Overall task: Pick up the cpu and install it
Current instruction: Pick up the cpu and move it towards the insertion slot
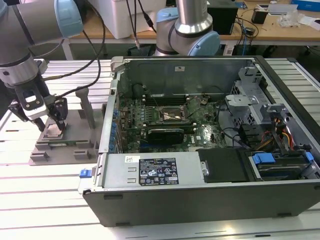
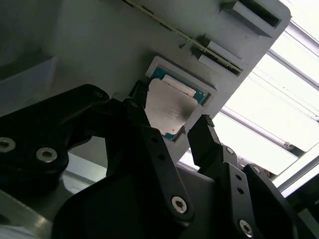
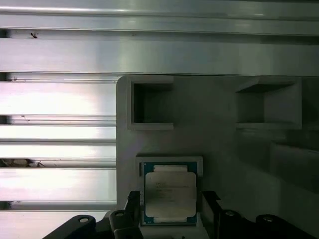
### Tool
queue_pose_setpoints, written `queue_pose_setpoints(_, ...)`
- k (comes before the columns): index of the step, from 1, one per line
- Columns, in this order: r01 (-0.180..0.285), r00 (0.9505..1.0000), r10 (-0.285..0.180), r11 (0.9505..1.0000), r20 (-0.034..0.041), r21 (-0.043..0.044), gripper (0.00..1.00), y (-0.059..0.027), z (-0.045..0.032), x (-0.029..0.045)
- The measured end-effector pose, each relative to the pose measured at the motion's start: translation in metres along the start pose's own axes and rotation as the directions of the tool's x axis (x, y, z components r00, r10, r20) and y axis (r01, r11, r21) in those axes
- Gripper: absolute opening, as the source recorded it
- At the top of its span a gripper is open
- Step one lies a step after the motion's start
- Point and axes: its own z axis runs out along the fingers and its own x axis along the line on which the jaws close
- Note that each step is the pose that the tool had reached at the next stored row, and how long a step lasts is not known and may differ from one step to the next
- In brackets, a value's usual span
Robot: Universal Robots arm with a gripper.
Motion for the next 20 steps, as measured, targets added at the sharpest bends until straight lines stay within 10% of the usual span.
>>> queue_pose_setpoints(7, 0.014, 0.9999, -0.014, 0.9997, 0.0007, -0.0183, 0.60, 0.0016, 0.0109, 0.0002)
queue_pose_setpoints(20, 0.015, 0.9999, -0.015, 0.9997, 0.0012, -0.0192, 0.60, 0.0019, 0.0139, 0.0075)
